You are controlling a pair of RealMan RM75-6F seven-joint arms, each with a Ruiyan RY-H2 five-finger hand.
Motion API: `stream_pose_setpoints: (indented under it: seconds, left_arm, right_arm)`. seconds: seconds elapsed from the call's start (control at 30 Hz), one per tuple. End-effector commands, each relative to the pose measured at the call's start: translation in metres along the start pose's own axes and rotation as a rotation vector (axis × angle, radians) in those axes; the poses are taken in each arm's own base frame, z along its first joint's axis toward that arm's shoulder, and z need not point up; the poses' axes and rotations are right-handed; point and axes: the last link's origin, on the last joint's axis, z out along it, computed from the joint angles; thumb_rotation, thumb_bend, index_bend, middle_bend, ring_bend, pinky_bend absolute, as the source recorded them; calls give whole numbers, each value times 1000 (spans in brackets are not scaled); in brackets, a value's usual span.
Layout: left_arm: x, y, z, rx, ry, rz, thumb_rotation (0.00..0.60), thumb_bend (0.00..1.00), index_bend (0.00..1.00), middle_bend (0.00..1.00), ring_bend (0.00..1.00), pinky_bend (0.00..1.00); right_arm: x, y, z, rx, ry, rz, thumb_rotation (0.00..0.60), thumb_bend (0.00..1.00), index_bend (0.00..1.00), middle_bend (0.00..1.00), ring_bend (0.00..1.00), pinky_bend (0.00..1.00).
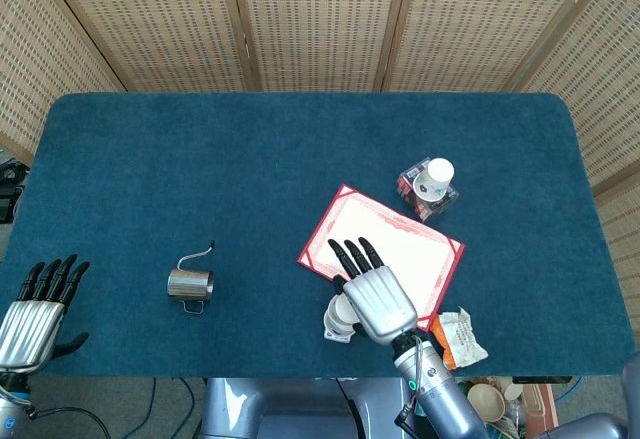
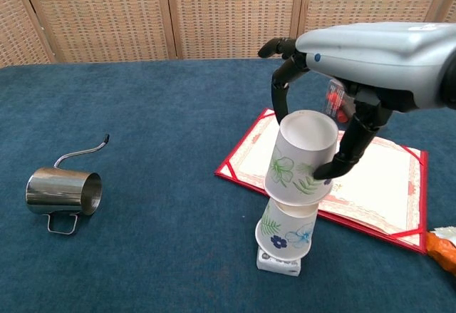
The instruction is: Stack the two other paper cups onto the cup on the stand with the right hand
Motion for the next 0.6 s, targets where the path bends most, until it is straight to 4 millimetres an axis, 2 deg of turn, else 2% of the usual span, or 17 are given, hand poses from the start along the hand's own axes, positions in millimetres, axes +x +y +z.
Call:
stream_pose_setpoints:
  seconds: [0.03,0.6]
  left_arm:
    - [0,0,0,-2,1,1,600,185,0,0,0,0]
    - [-1,1,0,-2,-3,4,600,184,0,0,0,0]
  right_arm:
    - [-1,0,0,-1,-2,-1,600,101,518,52,0,0]
    - [-19,10,-4,-29,-72,-4,600,100,518,49,0,0]
